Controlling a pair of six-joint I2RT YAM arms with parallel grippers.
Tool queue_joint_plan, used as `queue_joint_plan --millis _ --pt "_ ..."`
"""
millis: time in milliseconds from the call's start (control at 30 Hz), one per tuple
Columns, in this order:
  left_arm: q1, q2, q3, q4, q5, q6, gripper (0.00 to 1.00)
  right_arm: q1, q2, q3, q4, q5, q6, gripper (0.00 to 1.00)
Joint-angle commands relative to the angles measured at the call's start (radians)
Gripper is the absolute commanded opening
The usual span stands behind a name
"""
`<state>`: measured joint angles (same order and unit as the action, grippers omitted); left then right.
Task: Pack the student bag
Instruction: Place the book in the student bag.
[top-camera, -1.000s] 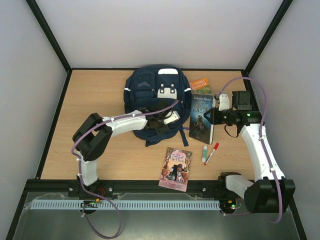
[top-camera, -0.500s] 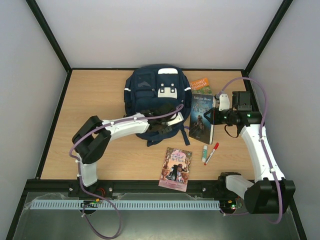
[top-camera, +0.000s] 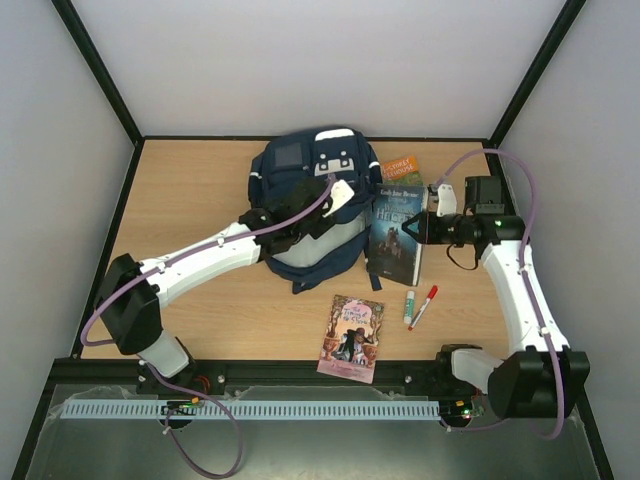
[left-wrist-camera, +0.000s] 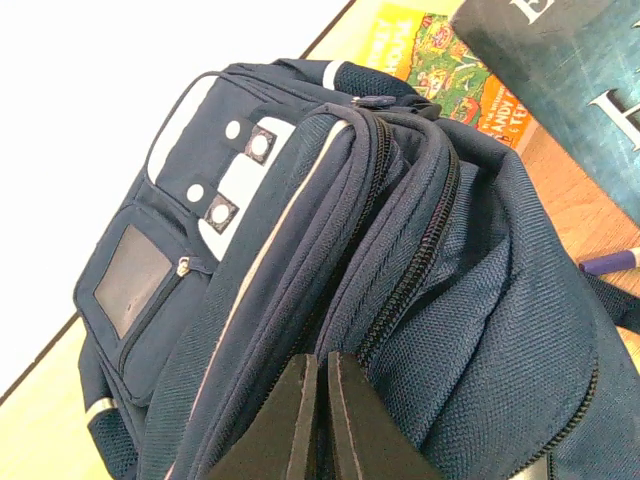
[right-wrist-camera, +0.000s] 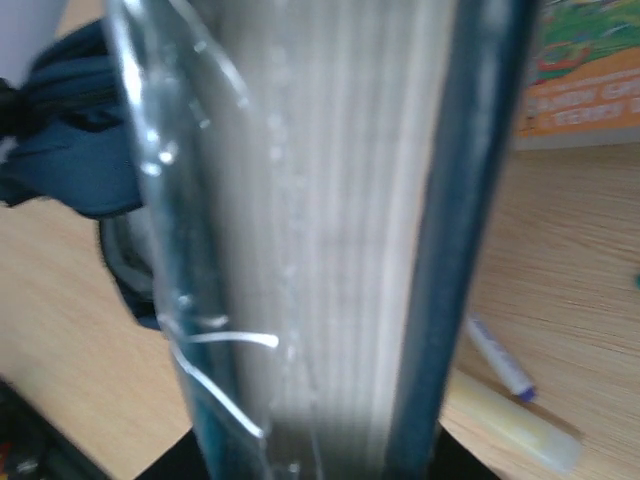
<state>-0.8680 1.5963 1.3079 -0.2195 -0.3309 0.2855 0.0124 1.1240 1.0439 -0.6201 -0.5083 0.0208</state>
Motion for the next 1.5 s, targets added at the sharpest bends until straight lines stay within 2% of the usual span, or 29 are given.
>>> queue_joint_plan --millis 0,167,333,633,833,1000,1167,1467 --pt "0.024 -0.033 0.002 0.069 -0.052 -0.018 0.02 -0.002 0.070 0.105 -0.048 -0.289 0.057 0.01" --pt "0.049 -0.046 0.011 0.074 -0.045 -0.047 0.03 0.000 0.174 0.138 -0.176 -0.490 0.063 0.01" --pt "0.069 -0.080 0.004 0.083 -0.053 -0.117 0.02 0.049 0.192 0.096 -0.175 -0.557 0.115 0.01" --pt "0.092 -0.136 -0.045 0.078 -0.104 -0.226 0.02 0.348 0.267 0.043 -0.139 -0.527 0.158 0.01" --pt "0.092 -0.232 -0.080 0.039 -0.099 -0.304 0.02 0.428 0.398 0.097 -0.038 -0.613 0.246 0.01" --pt "0.092 -0.281 -0.084 -0.011 -0.093 -0.373 0.02 0.495 0.450 0.146 0.106 -0.592 0.373 0.01" --pt "0.091 -0.320 -0.084 -0.049 -0.090 -0.424 0.02 0.497 0.500 0.158 0.262 -0.551 0.499 0.01" --pt "0.050 -0.387 -0.066 -0.131 -0.039 -0.501 0.02 0.497 0.561 0.196 0.320 -0.522 0.539 0.01"
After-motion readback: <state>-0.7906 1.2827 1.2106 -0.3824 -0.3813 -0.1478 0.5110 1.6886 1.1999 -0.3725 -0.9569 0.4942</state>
